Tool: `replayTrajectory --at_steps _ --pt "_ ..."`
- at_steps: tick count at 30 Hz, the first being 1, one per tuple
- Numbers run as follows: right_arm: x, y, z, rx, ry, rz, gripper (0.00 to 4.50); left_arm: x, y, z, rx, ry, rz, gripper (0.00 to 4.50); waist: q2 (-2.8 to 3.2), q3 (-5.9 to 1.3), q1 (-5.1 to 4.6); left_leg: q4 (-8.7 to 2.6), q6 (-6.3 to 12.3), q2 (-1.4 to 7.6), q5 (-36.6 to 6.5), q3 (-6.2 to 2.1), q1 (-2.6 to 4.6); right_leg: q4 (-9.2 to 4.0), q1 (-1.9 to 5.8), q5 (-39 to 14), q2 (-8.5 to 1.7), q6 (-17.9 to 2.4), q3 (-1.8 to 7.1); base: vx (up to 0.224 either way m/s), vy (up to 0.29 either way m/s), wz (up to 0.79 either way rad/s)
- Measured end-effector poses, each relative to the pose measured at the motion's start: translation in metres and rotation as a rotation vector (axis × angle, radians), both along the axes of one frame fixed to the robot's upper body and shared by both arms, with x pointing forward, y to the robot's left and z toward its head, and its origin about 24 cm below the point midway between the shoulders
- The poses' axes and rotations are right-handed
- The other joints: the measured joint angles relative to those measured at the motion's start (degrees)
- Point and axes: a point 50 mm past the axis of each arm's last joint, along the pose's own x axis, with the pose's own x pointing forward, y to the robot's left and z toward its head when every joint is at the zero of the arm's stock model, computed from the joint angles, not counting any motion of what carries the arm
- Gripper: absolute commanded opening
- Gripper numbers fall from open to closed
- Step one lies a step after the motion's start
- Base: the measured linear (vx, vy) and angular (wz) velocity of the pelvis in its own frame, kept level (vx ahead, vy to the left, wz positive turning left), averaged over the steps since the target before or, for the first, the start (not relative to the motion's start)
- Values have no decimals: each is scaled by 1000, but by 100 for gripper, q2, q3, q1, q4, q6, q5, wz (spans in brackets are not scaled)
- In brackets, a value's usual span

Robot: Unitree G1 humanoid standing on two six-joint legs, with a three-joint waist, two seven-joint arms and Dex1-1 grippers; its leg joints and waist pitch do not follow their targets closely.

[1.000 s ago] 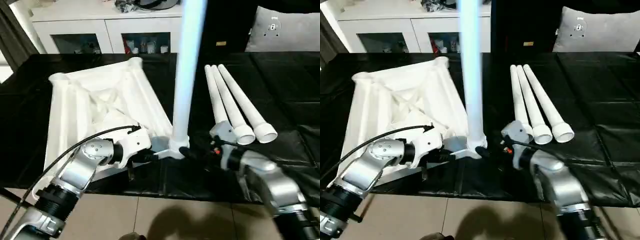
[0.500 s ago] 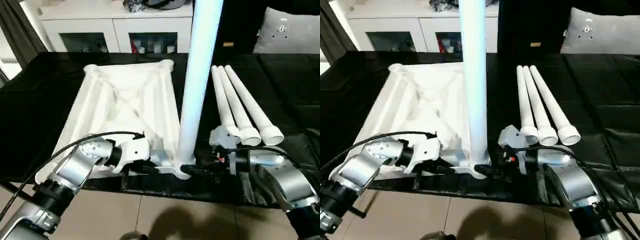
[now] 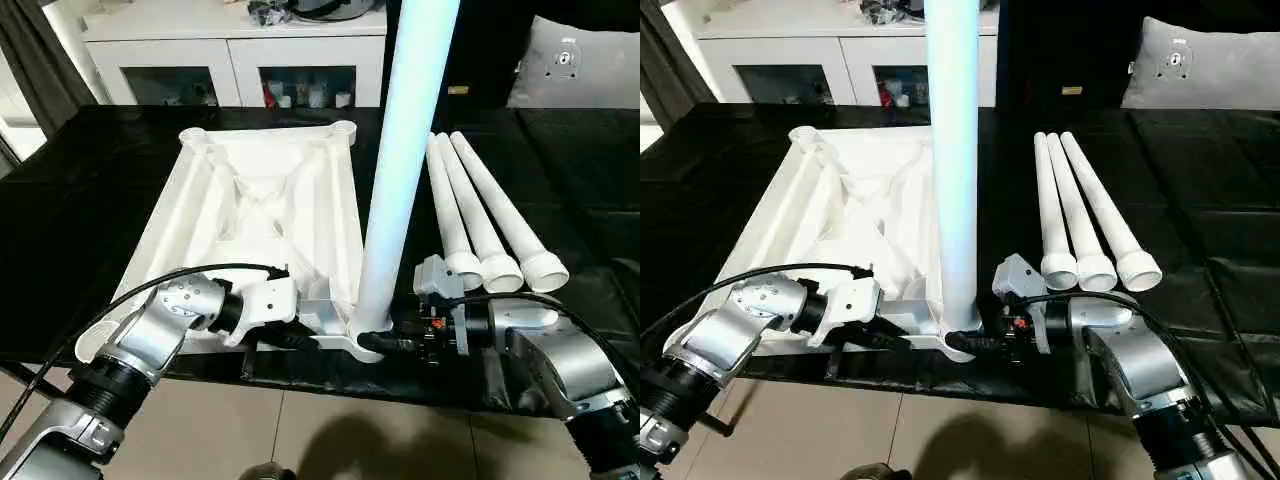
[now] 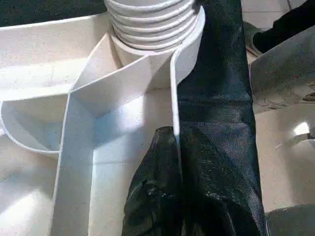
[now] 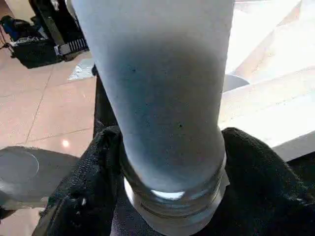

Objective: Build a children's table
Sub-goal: Rotate leg to tighten

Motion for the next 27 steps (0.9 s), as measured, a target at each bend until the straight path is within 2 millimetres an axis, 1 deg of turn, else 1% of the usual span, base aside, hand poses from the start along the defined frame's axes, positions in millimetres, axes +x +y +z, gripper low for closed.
replayTrajectory --at_steps 4,7,8,11,13,15,17,19,21,22,24,26,27 --pt "-1 3 -2 19 15 -6 273 0 1 -1 -10 22 20 0 3 -2 -3 0 0 0 0 0 1 1 0 0 0 0 0 0 0 0" --pt "-2 11 -7 50 30 -61 272 -5 4 -4 -46 56 104 0 -3 -19 -41 -2 -1 3 0 1 7 4 0 0 2 0 0 0 0 0" --pt "-2 15 -8 54 28 -90 271 -5 6 -5 -52 63 139 0 -8 -24 -68 -2 -2 4 1 1 13 10 -1 0 4 -1 3 0 0 0" --pt "7 28 -14 78 15 -273 271 -4 5 -9 -76 76 301 0 -43 -34 -246 2 -11 3 6 4 40 38 -4 -2 4 3 11 0 0 0" --pt "16 38 -17 94 15 -407 270 -2 0 -10 -94 76 392 0 -56 -28 -365 4 -13 2 6 3 64 40 -2 -12 0 21 8 0 0 0" --pt "30 48 -19 108 15 -550 270 3 -10 -11 -115 64 498 0 -84 -17 -430 5 -15 2 5 0 78 41 -7 -14 -1 24 6 0 0 0" --pt "41 55 -19 102 10 -647 270 7 -20 -11 -119 46 573 0 -103 -17 -443 5 -15 2 5 -10 78 32 -8 -15 -1 25 -1 0 0 0" --pt "49 57 -19 94 0 -725 270 11 -33 -11 -124 33 644 0 -112 -14 -436 2 -15 -1 5 -10 77 16 -4 -15 -1 25 1 0 0 0" --pt "54 58 -18 85 -16 -783 270 15 -44 -9 -114 16 685 0 -115 -12 -415 -7 -14 -2 5 -9 64 -16 -2 -14 0 25 2 0 0 0" --pt "55 58 -18 87 -18 -795 270 16 -47 -8 -109 6 686 0 -114 -12 -388 -7 -14 -3 5 -9 58 -27 -1 -11 0 24 2 0 0 0" --pt "55 56 -18 94 -18 -805 340 16 -49 -7 -105 -7 688 0 -120 -17 -361 0 -12 -9 6 -5 48 -34 -1 21 0 23 15 0 0 0" --pt "55 55 -17 102 -18 -809 343 17 -50 -6 -101 -16 684 0 -123 -21 -349 2 -11 -11 6 -4 40 -35 -5 57 -1 -5 18 0 0 0" --pt "54 54 -18 111 -21 -810 343 18 -51 -5 -98 -23 681 0 -111 -22 -337 1 -10 -10 4 -5 30 -37 -10 68 -1 -17 13 0 0 0"
